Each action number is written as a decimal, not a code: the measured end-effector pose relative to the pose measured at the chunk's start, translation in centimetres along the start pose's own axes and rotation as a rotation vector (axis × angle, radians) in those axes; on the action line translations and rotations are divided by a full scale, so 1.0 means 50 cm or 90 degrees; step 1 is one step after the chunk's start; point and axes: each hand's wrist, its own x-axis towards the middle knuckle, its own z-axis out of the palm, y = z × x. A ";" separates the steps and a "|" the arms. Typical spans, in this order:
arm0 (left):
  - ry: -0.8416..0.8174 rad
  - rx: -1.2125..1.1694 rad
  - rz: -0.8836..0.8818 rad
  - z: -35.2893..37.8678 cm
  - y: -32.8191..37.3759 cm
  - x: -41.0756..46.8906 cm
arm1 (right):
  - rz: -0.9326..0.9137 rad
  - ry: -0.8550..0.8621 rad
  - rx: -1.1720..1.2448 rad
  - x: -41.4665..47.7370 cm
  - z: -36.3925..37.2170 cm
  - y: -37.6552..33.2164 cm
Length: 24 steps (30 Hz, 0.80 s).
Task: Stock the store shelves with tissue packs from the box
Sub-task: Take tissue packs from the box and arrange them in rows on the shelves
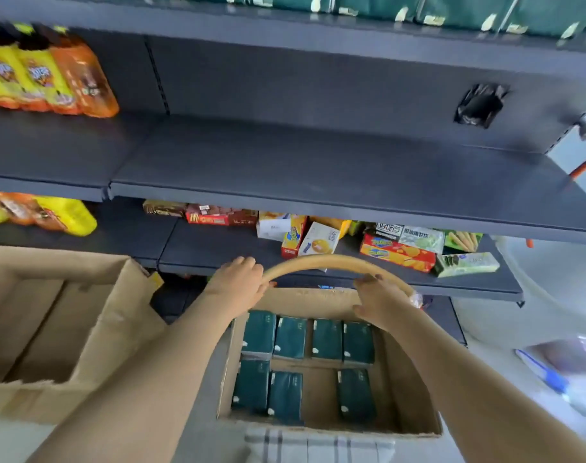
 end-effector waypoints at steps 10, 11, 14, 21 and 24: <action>-0.237 -0.039 0.020 0.318 0.045 0.045 | 0.029 -0.191 0.127 0.124 0.322 0.013; -0.252 -0.043 0.025 0.343 0.052 0.047 | 0.034 -0.209 0.139 0.136 0.348 0.017; -0.289 -0.066 0.038 0.414 0.072 0.059 | 0.059 -0.263 0.174 0.158 0.423 0.028; -0.339 -0.134 0.079 0.550 0.127 0.079 | 0.149 -0.352 0.219 0.177 0.556 0.061; -0.354 -0.131 0.103 0.588 0.152 0.080 | 0.154 -0.376 0.205 0.179 0.586 0.083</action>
